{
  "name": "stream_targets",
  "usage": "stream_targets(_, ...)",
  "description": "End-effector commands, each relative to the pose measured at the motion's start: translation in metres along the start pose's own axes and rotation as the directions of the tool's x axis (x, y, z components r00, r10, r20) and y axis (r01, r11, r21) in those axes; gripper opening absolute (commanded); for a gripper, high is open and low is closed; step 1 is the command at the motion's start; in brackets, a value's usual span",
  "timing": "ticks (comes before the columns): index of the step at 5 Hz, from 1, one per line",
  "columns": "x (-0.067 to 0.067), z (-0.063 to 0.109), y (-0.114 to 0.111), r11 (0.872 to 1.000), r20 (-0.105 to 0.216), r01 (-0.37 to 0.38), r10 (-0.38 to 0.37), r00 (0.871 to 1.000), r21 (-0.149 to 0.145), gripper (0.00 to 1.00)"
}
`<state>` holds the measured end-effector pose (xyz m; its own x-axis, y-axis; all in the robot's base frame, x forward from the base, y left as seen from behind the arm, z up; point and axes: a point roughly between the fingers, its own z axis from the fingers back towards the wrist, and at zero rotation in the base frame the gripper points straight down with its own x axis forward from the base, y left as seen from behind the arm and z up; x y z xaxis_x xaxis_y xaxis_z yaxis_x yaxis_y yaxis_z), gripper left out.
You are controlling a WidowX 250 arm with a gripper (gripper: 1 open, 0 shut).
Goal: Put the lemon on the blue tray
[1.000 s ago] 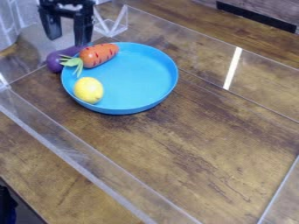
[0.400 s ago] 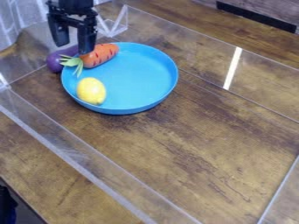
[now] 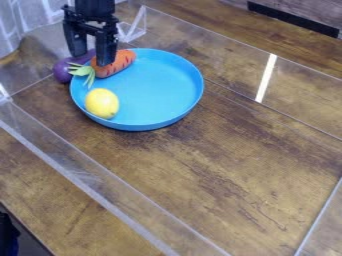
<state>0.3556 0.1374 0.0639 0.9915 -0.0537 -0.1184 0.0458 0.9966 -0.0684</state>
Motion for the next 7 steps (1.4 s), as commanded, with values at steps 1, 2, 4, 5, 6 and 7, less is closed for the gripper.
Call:
stream_targets(1,0.002,0.028,0.010,0.999,0.091,-0.023,0.019,0.996,0.035,1.00)
stream_targets(2,0.002,0.022,0.020,0.998,0.097,-0.050,0.047,0.994,0.032,1.00)
stream_targets(4,0.000,0.016,0.019,0.999,0.097,-0.014,0.011,0.995,0.033,1.00)
stream_targets(5,0.003,0.025,0.035,0.999,0.094,0.033,-0.037,0.995,0.038,1.00)
stream_targets(6,0.006,0.031,0.053,0.998,0.088,0.059,-0.062,0.994,0.038,1.00)
stream_targets(7,0.008,0.020,0.060,0.996,0.075,0.079,-0.082,0.994,0.034,1.00)
